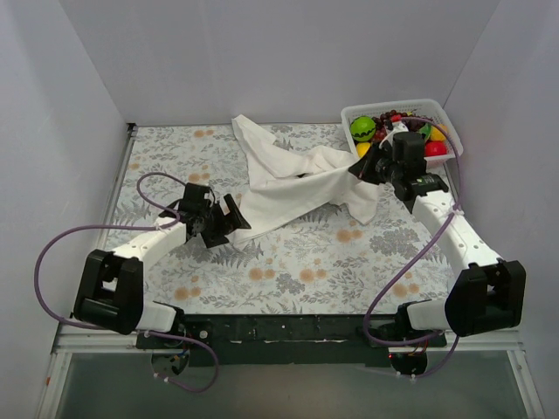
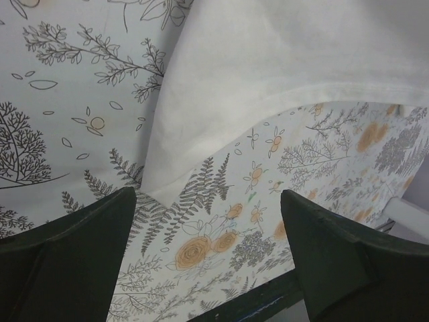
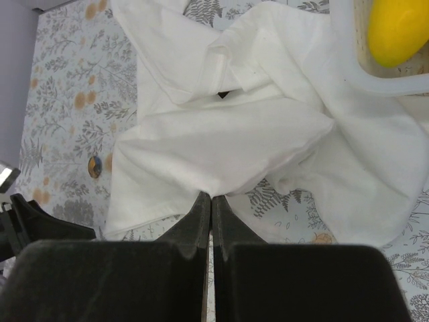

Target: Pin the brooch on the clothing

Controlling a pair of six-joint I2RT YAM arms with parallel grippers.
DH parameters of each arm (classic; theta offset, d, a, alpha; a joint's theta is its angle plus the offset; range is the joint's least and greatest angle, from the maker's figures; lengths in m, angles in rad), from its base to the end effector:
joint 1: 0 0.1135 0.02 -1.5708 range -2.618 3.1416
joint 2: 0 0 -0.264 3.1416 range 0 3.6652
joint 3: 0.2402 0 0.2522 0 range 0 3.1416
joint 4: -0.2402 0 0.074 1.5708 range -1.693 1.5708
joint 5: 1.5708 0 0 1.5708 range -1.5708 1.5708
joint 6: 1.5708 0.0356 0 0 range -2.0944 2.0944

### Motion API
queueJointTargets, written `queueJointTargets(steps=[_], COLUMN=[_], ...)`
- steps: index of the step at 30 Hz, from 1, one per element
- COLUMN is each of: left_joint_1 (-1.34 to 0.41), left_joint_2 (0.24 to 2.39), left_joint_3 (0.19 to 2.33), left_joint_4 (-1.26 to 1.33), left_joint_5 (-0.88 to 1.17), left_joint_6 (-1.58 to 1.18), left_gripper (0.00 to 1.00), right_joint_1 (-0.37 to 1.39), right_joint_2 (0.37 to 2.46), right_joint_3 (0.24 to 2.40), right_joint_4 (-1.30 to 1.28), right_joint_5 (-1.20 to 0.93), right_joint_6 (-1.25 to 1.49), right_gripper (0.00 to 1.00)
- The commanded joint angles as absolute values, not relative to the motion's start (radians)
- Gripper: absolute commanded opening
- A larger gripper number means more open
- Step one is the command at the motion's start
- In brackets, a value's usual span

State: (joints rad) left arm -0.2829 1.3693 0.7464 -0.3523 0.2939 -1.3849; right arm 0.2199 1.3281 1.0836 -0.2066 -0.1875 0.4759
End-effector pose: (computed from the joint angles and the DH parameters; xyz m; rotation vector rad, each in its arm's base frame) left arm 0.2485 -0.0830 0.1885 -1.3622 2.4606 -0.9181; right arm 0.2980 0.0734 0.3212 0.1431 2.0659 0.6245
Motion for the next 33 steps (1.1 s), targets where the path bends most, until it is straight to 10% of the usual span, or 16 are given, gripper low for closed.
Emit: queueJointTargets(steps=[1, 10, 15, 33], left_joint_1=[-0.273, -0.272, -0.273, -0.282], left_joint_2=[1.391, 1.505, 1.535, 1.399], left_joint_3=[0.701, 0.69, 0.747, 1.165], left_joint_4=[-0.307, -0.189, -0.134, -0.503], left_joint_5=[0.327, 0.325, 0.39, 0.012], left_joint_6=[-1.396, -1.385, -1.35, -1.12], left_gripper=[0.86, 0.53, 0.01, 0.0], right_joint_1=[0.207, 0.207, 0.207, 0.207], right_joint_2=[1.33, 1.344, 1.353, 1.347], right_joint_3=[1.164, 1.219, 1.236, 1.148], right_joint_4=[-0.144, -0.106, -0.098, -0.132], right_joint_5=[-0.213, -0.25, -0.268, -0.313], right_joint_6=[0.495, 0.546, 0.555, 0.508], right_gripper=[0.01, 0.01, 0.01, 0.01])
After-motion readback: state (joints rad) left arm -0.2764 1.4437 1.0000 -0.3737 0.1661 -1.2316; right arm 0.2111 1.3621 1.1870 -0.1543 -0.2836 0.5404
